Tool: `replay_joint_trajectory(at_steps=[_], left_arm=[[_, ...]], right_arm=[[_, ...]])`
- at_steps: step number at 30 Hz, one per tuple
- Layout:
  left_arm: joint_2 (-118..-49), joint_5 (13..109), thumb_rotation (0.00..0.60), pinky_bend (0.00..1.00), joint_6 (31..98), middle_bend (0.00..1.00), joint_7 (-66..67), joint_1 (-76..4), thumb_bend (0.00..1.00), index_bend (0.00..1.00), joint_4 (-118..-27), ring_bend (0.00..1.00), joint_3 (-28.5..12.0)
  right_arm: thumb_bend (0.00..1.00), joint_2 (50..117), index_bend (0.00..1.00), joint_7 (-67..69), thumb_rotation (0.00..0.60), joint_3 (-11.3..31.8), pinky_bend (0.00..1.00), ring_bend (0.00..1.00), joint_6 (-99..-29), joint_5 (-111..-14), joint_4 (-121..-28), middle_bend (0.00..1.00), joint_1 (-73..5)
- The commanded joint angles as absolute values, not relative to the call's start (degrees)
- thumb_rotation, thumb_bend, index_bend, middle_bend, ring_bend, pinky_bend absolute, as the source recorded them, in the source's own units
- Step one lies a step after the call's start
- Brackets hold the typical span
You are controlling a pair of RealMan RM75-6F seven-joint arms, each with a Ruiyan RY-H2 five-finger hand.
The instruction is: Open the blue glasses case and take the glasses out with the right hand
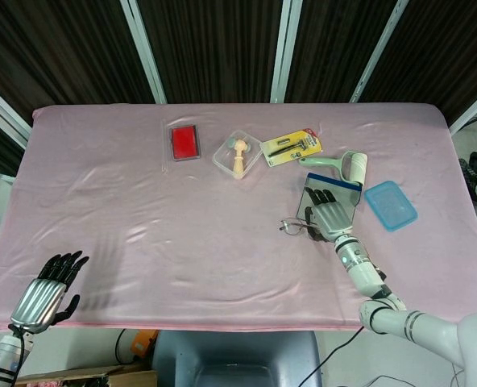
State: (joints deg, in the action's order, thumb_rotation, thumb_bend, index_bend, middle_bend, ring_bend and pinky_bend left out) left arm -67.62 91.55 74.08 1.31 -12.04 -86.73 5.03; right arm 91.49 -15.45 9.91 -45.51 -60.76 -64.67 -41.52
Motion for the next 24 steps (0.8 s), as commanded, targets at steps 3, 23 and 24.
replay_joint_trajectory(at_steps=[3, 23, 24], left_arm=[[-67.57, 91.6, 0.6, 0.08, 74.1, 0.0, 1.22, -12.04, 0.45, 0.0, -86.75, 0.0, 5.06], [-67.62, 91.66, 0.6, 0.08, 74.06, 0.0, 1.43, -12.06, 0.45, 0.0, -86.79, 0.0, 5.09], [-67.61, 91.64, 0.6, 0.08, 74.06, 0.0, 1.43, -12.06, 0.45, 0.0, -86.78, 0.0, 5.08]], right_arm=[[0.54, 92.02, 0.64, -15.67, 0.6, 10.03, 0.0, 0.0, -45.34, -60.26, -63.94, 0.03, -41.71], [0.55, 93.15, 0.66, -14.91, 0.6, 9.69, 0.0, 0.0, -45.11, -60.79, -62.49, 0.03, -41.74], [0.55, 93.21, 0.66, -14.9, 0.6, 9.7, 0.0, 0.0, -45.13, -60.81, -62.43, 0.03, -41.75]])
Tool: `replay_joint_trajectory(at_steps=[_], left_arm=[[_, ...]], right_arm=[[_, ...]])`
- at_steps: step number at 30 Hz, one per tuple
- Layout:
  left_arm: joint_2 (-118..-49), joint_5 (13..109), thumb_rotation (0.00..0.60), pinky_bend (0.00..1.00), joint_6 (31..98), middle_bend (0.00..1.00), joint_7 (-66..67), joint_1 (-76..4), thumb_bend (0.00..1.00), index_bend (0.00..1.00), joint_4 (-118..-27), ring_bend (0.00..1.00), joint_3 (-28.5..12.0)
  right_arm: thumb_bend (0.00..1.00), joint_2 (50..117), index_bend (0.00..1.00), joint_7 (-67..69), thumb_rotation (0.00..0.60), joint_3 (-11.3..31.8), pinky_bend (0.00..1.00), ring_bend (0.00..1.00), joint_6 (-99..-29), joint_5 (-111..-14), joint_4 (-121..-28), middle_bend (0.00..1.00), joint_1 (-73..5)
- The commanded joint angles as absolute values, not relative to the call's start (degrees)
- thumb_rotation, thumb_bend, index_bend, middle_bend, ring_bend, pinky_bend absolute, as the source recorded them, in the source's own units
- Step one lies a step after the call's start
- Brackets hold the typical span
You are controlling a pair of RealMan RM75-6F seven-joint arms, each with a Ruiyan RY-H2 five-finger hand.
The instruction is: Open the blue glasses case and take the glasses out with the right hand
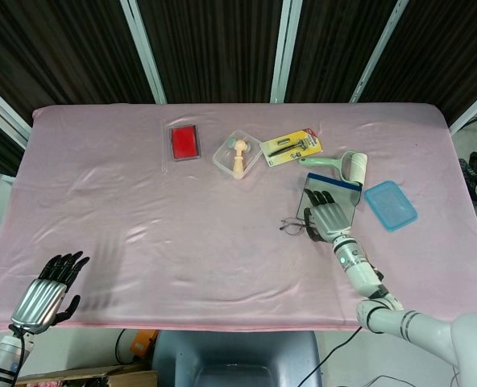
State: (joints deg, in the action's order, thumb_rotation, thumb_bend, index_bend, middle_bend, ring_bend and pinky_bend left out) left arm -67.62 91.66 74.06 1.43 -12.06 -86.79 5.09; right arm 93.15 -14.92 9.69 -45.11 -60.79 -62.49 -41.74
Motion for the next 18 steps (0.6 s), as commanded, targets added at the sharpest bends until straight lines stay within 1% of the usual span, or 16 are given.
replay_joint_trajectory(at_steps=[1, 12, 18], left_arm=[[-67.6, 91.67, 0.6, 0.08, 74.09, 0.0, 1.42, -12.05, 0.45, 0.0, -86.79, 0.0, 5.09], [-67.56, 91.84, 0.6, 0.08, 74.13, 0.0, 1.2, -12.07, 0.45, 0.0, -86.8, 0.0, 5.16], [-67.48, 91.87, 0.6, 0.08, 74.19, 0.0, 0.93, -12.07, 0.46, 0.0, -86.76, 0.0, 5.15]], right_arm=[[0.55, 93.28, 0.67, -14.89, 0.6, 9.7, 0.0, 0.0, -45.13, -60.82, -62.36, 0.03, -41.75], [0.55, 93.73, 0.71, -14.78, 0.6, 9.65, 0.0, 0.0, -45.44, -61.1, -62.04, 0.05, -41.59], [0.55, 94.03, 0.76, -14.6, 0.6, 9.71, 0.0, 0.0, -45.63, -61.26, -61.99, 0.08, -41.5]])
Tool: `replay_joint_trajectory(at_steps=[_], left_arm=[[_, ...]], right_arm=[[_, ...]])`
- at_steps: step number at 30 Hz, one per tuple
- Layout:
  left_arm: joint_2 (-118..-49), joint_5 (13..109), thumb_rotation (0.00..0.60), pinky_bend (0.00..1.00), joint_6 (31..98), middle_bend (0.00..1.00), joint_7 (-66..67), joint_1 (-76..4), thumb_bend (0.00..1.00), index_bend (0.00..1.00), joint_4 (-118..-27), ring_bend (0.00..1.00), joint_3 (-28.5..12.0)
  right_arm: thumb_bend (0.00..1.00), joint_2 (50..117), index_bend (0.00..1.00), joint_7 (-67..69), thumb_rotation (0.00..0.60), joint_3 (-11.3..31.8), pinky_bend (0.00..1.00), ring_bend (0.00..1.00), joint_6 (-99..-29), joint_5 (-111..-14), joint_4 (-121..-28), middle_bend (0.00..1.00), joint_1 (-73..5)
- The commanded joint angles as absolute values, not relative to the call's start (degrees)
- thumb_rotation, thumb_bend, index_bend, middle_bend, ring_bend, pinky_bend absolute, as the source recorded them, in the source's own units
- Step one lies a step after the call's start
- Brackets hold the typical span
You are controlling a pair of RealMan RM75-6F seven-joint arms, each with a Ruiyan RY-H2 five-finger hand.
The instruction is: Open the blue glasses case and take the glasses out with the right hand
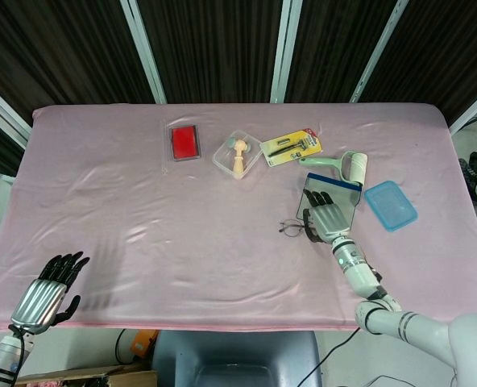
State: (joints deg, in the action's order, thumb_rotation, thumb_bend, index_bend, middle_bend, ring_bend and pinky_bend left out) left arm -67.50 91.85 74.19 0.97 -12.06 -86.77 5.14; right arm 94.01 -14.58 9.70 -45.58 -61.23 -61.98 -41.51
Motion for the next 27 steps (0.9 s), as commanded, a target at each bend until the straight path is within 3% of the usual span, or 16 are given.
replay_joint_trajectory(at_steps=[1, 18, 27], left_arm=[[-67.47, 91.9, 0.6, 0.08, 74.21, 0.0, 0.9, -12.07, 0.46, 0.0, -86.76, 0.0, 5.16], [-67.32, 92.06, 0.6, 0.08, 74.3, 0.0, 0.42, -12.1, 0.45, 0.0, -86.71, 0.0, 5.18], [-67.08, 92.05, 0.6, 0.08, 74.38, 0.0, -0.07, -12.11, 0.46, 0.0, -86.75, 0.0, 5.15]], right_arm=[[0.56, 94.07, 0.77, -14.62, 0.6, 9.73, 0.0, 0.0, -45.7, -61.29, -61.99, 0.08, -41.5], [0.6, 96.57, 0.8, -15.85, 0.6, 12.13, 0.0, 0.0, -46.99, -61.39, -64.51, 0.1, -43.89], [0.61, 106.55, 0.8, -15.73, 0.6, 15.72, 0.0, 0.0, -49.06, -61.25, -60.59, 0.1, -48.55]])
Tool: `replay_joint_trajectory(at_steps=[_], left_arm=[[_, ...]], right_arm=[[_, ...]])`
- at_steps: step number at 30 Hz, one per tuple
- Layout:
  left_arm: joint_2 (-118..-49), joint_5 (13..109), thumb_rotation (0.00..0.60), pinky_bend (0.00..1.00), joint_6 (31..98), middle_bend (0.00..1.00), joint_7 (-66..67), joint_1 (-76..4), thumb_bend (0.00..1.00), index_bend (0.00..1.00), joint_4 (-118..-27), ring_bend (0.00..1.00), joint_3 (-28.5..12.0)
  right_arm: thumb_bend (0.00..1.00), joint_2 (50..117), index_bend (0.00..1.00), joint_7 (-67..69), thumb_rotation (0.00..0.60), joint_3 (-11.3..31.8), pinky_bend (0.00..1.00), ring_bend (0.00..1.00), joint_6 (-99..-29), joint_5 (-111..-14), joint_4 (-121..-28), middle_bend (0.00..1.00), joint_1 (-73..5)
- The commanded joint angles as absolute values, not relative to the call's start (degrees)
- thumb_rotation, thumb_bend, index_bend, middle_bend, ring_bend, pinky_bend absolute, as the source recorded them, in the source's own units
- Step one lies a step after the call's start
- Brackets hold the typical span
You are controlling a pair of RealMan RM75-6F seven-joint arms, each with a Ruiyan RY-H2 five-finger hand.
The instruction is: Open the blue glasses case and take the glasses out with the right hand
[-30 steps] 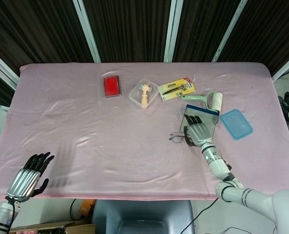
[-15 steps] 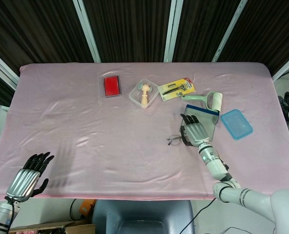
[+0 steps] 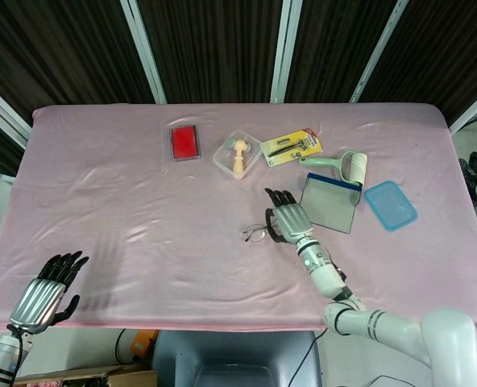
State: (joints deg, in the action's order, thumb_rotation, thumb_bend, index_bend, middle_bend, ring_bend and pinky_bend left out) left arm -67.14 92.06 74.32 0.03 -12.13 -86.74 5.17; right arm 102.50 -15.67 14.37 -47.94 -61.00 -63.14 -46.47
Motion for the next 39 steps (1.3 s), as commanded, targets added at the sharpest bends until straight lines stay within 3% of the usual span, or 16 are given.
replay_joint_trajectory(at_steps=[1, 11, 18, 21, 24, 33, 36, 39], left_arm=[[-66.99, 92.06, 0.6, 0.08, 74.47, 0.0, -0.21, -12.09, 0.45, 0.0, -86.78, 0.0, 5.13], [-65.73, 91.8, 0.6, 0.08, 75.76, 0.0, -3.23, -11.69, 0.45, 0.0, -86.55, 0.0, 4.67], [-65.5, 91.98, 0.6, 0.08, 75.92, 0.0, -3.78, -11.63, 0.46, 0.0, -86.4, 0.0, 4.71], [-65.49, 92.19, 0.6, 0.08, 76.04, 0.0, -3.62, -11.57, 0.45, 0.0, -86.45, 0.0, 4.8], [-65.68, 92.48, 0.6, 0.08, 76.02, 0.0, -2.96, -11.52, 0.45, 0.0, -86.56, 0.0, 4.98], [-66.08, 92.64, 0.6, 0.08, 75.95, 0.0, -1.69, -11.44, 0.45, 0.0, -86.82, 0.0, 5.07], [-66.03, 92.79, 0.6, 0.08, 76.37, 0.0, -1.59, -11.26, 0.45, 0.0, -86.95, 0.0, 5.06], [-65.83, 92.91, 0.6, 0.08, 77.31, 0.0, -1.73, -10.95, 0.45, 0.0, -87.04, 0.0, 4.86]], right_arm=[[0.61, 108.21, 0.8, -15.77, 0.6, 16.09, 0.0, 0.0, -49.4, -61.36, -59.43, 0.1, -49.24], [0.6, 124.55, 0.75, -17.57, 0.6, 19.94, 0.0, 0.0, -49.03, -61.34, -43.18, 0.1, -58.01], [0.59, 125.99, 0.45, -16.0, 0.6, 20.06, 0.0, 0.0, -49.78, -63.17, -40.58, 0.1, -58.78], [0.5, 125.12, 0.26, -16.17, 0.6, 20.05, 0.0, 0.0, -49.2, -63.13, -41.42, 0.06, -58.36], [0.41, 120.65, 0.2, -16.44, 0.6, 19.67, 0.0, 0.0, -51.23, -64.16, -47.0, 0.04, -56.15], [0.4, 100.55, 0.15, -21.41, 0.6, 16.61, 0.0, 0.0, -58.04, -65.36, -73.47, 0.01, -46.09], [0.4, 91.72, 0.13, -23.43, 0.6, 13.37, 0.0, 0.0, -60.84, -66.08, -82.46, 0.0, -41.13], [0.4, 81.14, 0.13, -26.65, 0.6, 7.32, 0.0, 0.0, -65.06, -67.73, -92.08, 0.0, -34.46]])
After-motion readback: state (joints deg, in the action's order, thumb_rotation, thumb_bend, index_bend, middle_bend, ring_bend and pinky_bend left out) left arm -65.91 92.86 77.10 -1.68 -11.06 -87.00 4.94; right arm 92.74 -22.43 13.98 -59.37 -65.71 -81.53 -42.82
